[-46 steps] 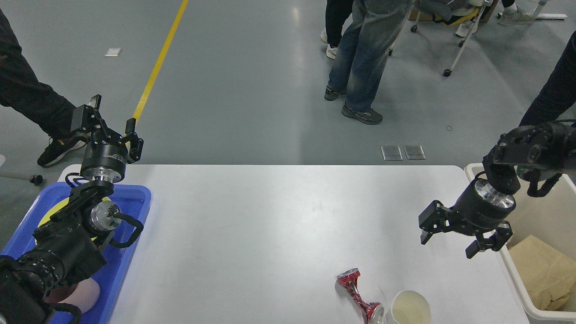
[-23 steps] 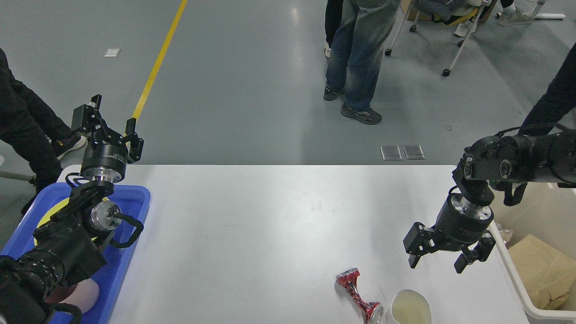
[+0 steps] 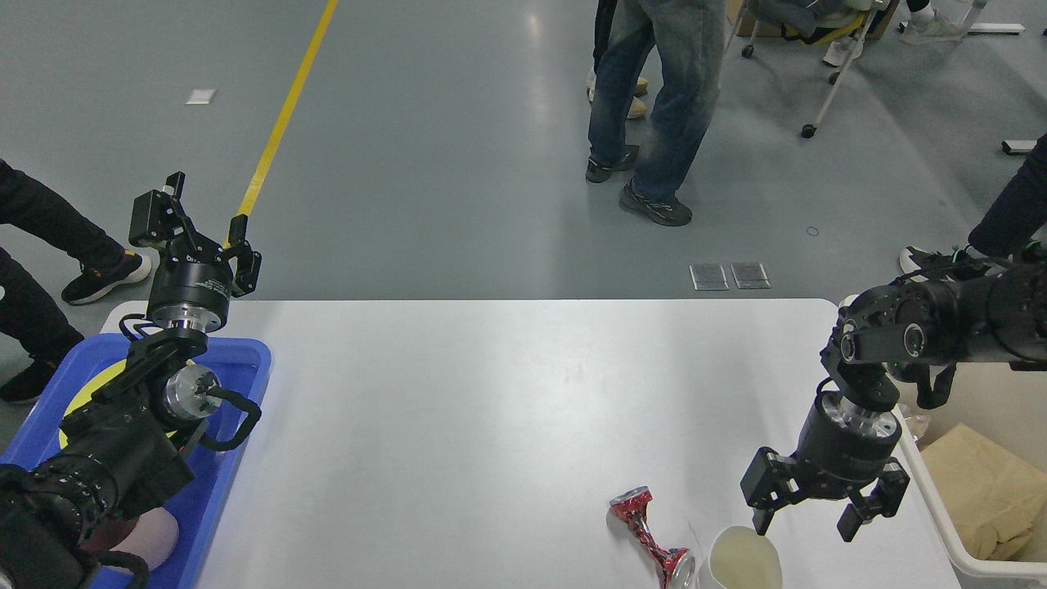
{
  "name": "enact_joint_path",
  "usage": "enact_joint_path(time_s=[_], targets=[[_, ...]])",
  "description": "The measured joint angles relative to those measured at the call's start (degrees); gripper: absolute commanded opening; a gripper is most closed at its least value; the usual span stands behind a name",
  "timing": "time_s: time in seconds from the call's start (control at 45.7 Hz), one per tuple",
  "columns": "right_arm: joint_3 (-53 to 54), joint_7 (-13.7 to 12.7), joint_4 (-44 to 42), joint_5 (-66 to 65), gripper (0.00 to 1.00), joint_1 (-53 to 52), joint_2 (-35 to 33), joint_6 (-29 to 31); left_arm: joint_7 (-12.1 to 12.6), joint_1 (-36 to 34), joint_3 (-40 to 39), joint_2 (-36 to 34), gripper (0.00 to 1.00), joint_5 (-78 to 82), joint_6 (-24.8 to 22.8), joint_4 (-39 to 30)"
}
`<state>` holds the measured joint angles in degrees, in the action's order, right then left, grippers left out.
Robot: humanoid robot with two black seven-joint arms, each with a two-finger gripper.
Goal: Tidy desktop
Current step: 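Lower the right gripper onto the white paper cup and grasp it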
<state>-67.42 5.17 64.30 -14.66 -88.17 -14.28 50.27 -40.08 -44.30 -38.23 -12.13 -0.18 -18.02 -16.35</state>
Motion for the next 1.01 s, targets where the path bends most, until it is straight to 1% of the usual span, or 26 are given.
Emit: enact_joint_path(time_s=[0.46,0.591,0.745,0.898,0.942,1.007], targets=[[2.8,-0.2,-4.7,-0.1,1.0,7.5,0.1,-1.5,0.0,0.8,-0.2,-0.1,0.96,0.0,0.0,0.0],[3.0,-0.1,-5.2,-0.1,0.98,8.9,0.0,-4.7,0.0,0.8,-0.2,-0.1,0.96,-0.1,0.0,0.0],[3.2,-0.1,-4.9,0.0,0.98,9.8,0.0,-10.6,0.0,0.8,-0.3,0.0,0.96,-0.1,0.0,0.0],[3.5,0.0,-4.7,0.5,0.98,10.0,-0.1,-12.7,0.0,0.8,-0.3,0.0,0.96,-0.1,0.0,0.0],[3.7,0.0,-4.6,0.6,0.94,10.0,-0.2,-12.9,0.0,0.8,-0.3,0.0,0.96,-0.1,0.0,0.0],[3.8,0.0,-4.6,0.7,0.81,10.0,-0.3,-13.0,0.0,0.8,-0.3,0.0,0.96,-0.1,0.0,0.0]])
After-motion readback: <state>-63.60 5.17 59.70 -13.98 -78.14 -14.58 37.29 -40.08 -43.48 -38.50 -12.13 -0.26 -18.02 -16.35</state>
